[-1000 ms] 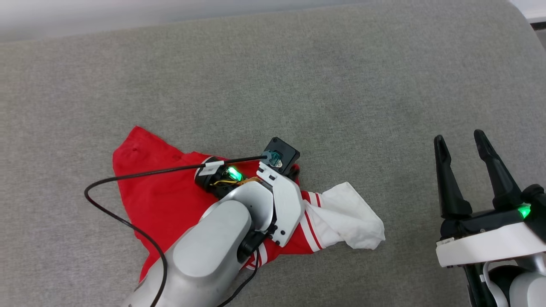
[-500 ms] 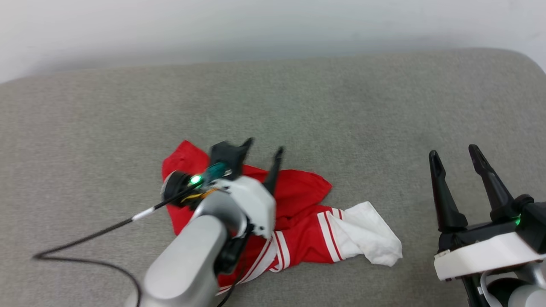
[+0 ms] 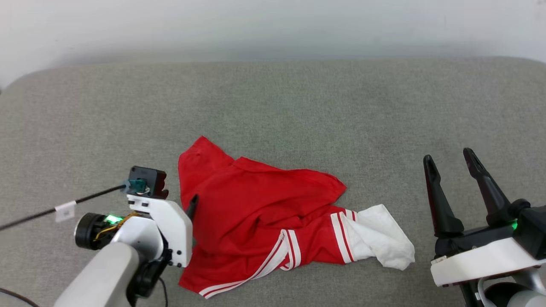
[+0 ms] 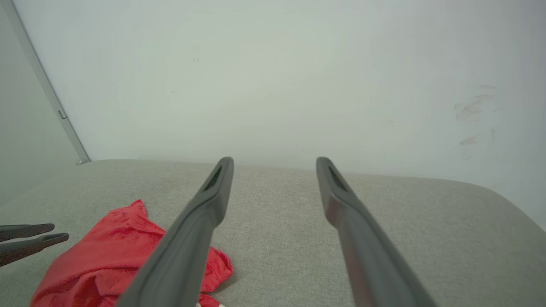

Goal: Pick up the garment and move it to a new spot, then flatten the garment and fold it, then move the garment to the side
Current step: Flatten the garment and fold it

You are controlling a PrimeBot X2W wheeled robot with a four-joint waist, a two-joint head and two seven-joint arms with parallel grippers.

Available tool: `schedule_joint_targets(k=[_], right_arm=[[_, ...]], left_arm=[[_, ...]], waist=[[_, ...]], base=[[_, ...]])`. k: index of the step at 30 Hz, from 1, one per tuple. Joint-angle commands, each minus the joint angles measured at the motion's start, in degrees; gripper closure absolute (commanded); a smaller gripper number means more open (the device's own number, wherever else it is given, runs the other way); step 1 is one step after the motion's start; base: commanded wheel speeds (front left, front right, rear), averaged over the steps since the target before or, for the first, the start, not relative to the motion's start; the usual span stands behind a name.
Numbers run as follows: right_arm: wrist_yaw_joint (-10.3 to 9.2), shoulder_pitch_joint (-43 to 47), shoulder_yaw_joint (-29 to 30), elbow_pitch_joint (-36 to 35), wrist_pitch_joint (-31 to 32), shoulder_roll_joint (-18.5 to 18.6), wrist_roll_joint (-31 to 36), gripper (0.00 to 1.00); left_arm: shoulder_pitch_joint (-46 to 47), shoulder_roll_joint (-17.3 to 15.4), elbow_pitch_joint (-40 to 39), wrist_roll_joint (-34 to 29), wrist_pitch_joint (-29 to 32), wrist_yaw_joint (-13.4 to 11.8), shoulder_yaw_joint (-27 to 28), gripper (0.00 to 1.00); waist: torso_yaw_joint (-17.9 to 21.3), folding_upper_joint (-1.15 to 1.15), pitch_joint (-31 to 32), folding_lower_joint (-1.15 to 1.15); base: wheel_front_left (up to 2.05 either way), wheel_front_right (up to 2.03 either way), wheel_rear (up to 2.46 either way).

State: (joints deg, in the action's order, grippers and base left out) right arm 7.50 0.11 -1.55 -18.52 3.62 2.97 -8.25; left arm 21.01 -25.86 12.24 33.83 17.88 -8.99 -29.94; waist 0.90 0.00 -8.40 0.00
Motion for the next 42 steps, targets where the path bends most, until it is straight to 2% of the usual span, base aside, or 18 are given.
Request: schedule_joint_targets(k=[1, 7, 12, 13, 14, 15, 18, 24, 27, 31, 34, 42], right_arm=[[-0.02, -0.8, -0.4, -0.5, -0.1, -0.2, 0.3, 0.00], [-0.02, -2.9, -1.7, -0.8, -0.7, -0.2, 1.1, 0.00], [-0.02, -4.1, -1.9, 0.1, -1.3, -0.2, 1.0, 0.00], [-0.03, -4.1, -1.8, 0.4, -1.4, -0.2, 0.7, 0.00], [-0.03, -4.2, -1.7, 0.6, -1.5, -0.2, 0.6, 0.00], [-0.02, -4.2, -1.6, 0.7, -1.6, -0.2, 0.5, 0.00], [-0.02, -4.2, -1.3, 1.3, -1.8, -0.2, 0.2, 0.00], [-0.02, -4.0, -0.8, 2.0, -1.9, -0.2, -0.3, 0.00], [-0.02, -4.0, -0.5, 2.0, -1.9, -0.2, -0.4, 0.00], [-0.02, -3.8, -0.1, 1.6, -1.7, -0.2, -0.6, 0.00], [-0.02, -4.0, 0.1, 1.2, -1.7, -0.2, -0.8, 0.00], [-0.02, -4.5, 0.4, 1.0, -2.1, -0.2, -1.1, 0.00]], left_arm=[[-0.8, -1.2, -0.9, 0.7, 2.6, 0.5, -0.2, 0.00], [0.3, -3.3, -0.9, 2.9, 9.6, 1.3, -0.6, 0.00], [0.3, -3.0, 3.1, 5.6, 15.5, 2.9, -2.0, 0.00], [0.4, -2.9, 3.6, 5.8, 16.5, 3.3, -2.5, 0.13], [0.5, -2.9, 4.0, 6.3, 17.3, 3.6, -2.8, 0.60], [0.5, -2.6, 4.1, 6.6, 17.7, 4.0, -2.9, 1.00], [1.8, -3.0, 3.0, 5.5, 16.1, 3.7, -2.6, 1.00], [6.1, -3.0, -0.4, 0.6, 8.5, 1.7, -1.5, 1.00], [8.4, -1.6, -2.3, -1.9, 5.3, 0.8, -2.1, 1.00], [12.5, 2.4, -4.5, -5.5, 1.1, 0.5, -4.4, 1.00], [14.8, 6.2, -3.7, -7.6, -0.9, 1.7, -7.7, 1.00], [15.5, 14.8, 4.7, -9.2, -1.2, 8.2, -18.1, 1.00]], waist=[[0.5, 0.00, -1.4, 0.00], [2.2, 0.00, -5.0, 0.00], [3.5, 0.00, -6.6, 0.00], [3.7, 0.00, -6.8, 0.00], [3.8, 0.00, -6.8, 0.00], [3.9, 0.00, -6.8, 0.00], [4.1, 0.00, -6.5, 0.00], [4.0, 0.00, -4.9, 0.00], [4.1, 0.00, -4.5, 0.00], [4.5, 0.00, -4.7, 0.00], [5.2, 0.00, -5.4, 0.00], [6.8, 0.00, -7.0, 0.00]], base=[[0.00, 0.00, 0.00], [0.00, 0.00, 0.00], [0.00, 0.00, 0.00], [0.00, 0.00, 0.00], [0.00, 0.00, 0.00], [0.00, 0.00, 0.00], [0.00, 0.00, 0.00], [0.00, 0.00, 0.00], [0.00, 0.00, 0.00], [0.00, 0.00, 0.00], [0.00, 0.00, 0.00], [0.00, 0.00, 0.00]])
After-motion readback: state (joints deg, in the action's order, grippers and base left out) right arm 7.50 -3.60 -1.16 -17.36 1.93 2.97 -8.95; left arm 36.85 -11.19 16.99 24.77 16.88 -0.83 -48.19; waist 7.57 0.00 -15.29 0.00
